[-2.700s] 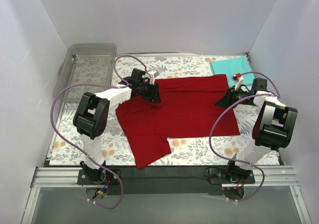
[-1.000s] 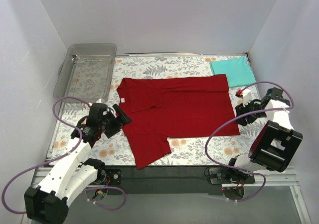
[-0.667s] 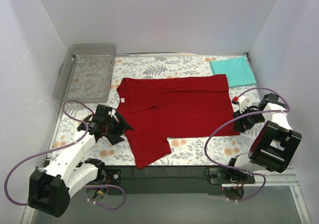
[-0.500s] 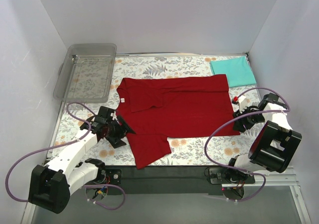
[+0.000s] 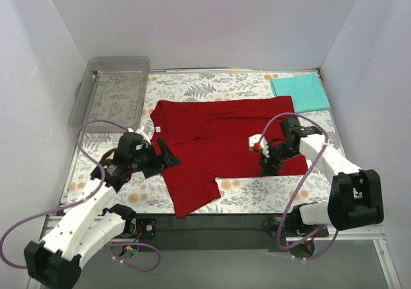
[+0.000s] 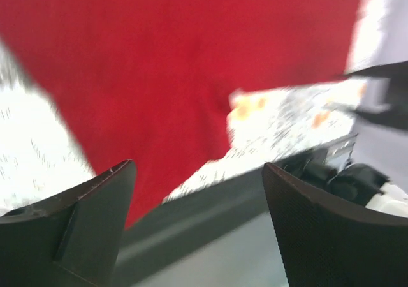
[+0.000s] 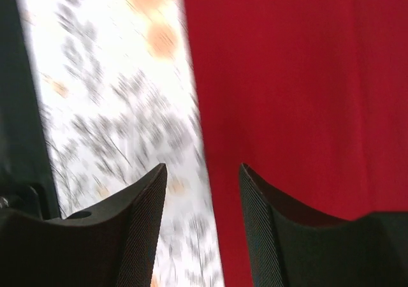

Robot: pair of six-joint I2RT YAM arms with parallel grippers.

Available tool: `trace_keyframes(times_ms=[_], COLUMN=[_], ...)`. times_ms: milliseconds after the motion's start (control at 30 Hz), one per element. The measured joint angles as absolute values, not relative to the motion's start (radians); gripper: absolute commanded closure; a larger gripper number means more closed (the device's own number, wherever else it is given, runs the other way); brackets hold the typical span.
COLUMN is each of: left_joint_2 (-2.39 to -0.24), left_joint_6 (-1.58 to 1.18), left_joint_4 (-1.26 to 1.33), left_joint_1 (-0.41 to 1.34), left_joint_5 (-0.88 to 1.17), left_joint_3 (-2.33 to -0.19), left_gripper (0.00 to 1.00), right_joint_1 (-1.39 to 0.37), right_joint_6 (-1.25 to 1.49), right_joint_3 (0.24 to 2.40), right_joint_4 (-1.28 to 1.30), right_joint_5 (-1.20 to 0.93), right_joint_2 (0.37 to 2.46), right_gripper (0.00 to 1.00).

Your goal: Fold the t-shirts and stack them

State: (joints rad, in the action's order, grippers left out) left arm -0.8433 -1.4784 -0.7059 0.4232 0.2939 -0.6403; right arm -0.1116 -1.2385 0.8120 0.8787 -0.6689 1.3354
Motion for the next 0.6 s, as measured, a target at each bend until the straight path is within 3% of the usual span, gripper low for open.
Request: trace_keyframes(times_ms=[167,367,600], left_joint_2=[-0.643,-0.489,-0.358], left_joint_6=[-1.386,-1.312,-1.247], left_joint_4=[-0.661,-0.668,-0.669], left_joint_1=[0.423,0.423,0.423], left_joint_5=[0.171,0.001,-0.150], left_joint_3=[-0.763,-0.829,-0.894], left_gripper=[0.24,0.19,0.18], right_joint_1=[-0.523,-1.032,-1.303], right_joint_6=[-1.175,-0.951,-0.792], right_joint_3=[0.877,0.932,1.002], right_joint_4=[0.802,0.527,0.373], right_joint_5=[-0.727,-0.608,-0.415], right_joint_2=[1.324,1.449,1.680], right_gripper=[0.52,0.52,0.53])
